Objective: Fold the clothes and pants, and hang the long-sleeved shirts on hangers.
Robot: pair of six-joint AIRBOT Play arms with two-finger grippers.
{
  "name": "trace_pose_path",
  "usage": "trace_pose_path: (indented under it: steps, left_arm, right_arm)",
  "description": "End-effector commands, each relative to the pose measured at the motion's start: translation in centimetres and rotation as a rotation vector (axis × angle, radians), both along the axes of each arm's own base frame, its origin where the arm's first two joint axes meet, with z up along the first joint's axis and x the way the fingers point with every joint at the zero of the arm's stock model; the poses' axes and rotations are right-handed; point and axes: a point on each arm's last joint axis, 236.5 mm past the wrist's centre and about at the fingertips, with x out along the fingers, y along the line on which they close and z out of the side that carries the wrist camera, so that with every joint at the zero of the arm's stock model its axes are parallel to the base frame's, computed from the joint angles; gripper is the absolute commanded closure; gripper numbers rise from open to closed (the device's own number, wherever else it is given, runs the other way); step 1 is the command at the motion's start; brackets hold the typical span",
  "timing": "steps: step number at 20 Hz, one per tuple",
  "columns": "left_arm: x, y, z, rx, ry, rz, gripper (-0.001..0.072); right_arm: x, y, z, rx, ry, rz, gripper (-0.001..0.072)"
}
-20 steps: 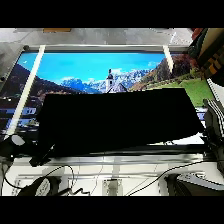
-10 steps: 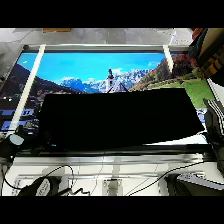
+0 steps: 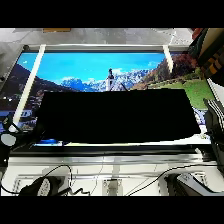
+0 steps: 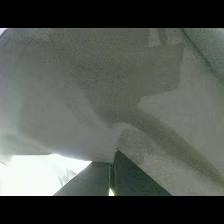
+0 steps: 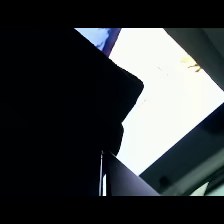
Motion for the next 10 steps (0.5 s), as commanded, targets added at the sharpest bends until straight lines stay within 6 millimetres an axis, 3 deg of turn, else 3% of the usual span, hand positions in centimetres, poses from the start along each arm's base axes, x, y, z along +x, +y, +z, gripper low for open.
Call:
trace_pose_path:
  steps: [1,3,5,10]
  left_arm:
    - [0.0,0.6,0.9,0.044,-0.02,-0.014,0.0699]
    - [-0.1,0.7,1.3,0.06,-0.031,-0.017,0.0699]
    - [-0.6,1.0,1.4,0.083,-0.02,-0.027,0.0699]
    - [-1.0,1.4,1.1,0.106,0.004,-0.037,0.0699]
  right_arm:
    - [-2.1,0.4,3.3,-0.081,0.043,-0.055,0.0696]
    - [-2.3,1.0,5.3,-0.121,0.017,-0.068,0.0695]
    - [-2.3,1.5,5.9,-0.149,0.019,-0.043,0.0696]
    - [-2.9,2.5,2.4,-0.107,0.138,0.049,0.069]
